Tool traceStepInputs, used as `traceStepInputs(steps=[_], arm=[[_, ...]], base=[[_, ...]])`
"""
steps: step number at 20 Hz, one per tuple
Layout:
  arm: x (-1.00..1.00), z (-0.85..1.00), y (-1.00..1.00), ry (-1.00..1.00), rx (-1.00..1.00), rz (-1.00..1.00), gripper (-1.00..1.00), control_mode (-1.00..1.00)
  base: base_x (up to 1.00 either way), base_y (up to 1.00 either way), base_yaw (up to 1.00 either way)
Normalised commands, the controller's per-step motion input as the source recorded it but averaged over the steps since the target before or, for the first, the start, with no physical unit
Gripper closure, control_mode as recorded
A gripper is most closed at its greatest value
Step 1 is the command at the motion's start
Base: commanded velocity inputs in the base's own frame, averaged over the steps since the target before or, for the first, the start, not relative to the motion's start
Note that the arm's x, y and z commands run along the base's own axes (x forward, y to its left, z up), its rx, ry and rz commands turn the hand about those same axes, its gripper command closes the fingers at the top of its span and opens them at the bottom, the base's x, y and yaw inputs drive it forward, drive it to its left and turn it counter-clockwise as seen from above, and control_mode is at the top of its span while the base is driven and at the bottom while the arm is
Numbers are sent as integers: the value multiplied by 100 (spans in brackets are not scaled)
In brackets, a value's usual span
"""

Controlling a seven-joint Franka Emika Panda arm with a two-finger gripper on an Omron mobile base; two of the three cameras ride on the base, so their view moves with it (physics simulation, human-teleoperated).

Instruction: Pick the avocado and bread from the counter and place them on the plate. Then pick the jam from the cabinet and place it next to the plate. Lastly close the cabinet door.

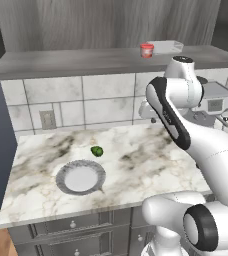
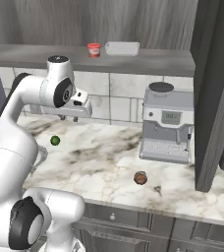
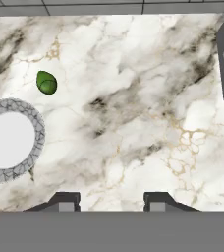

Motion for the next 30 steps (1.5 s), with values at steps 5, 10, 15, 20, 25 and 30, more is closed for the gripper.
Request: traceStepInputs(steps=[5, 10, 15, 20, 25, 30], arm=[[0, 0, 3, -5, 0, 0, -100, -100], [0, 7, 6, -13, 0, 0, -100, -100], [0, 21, 0, -10, 0, 0, -100, -100], [0, 28, 0, -13, 0, 0, -100, -100], [-1, 7, 0, -7, 0, 0, -100, -100], [-9, 0, -19, 0, 0, 0, -100, -100]], base=[[0, 0, 0], [0, 0, 0], [0, 0, 0], [0, 0, 0], [0, 0, 0], [0, 0, 0]])
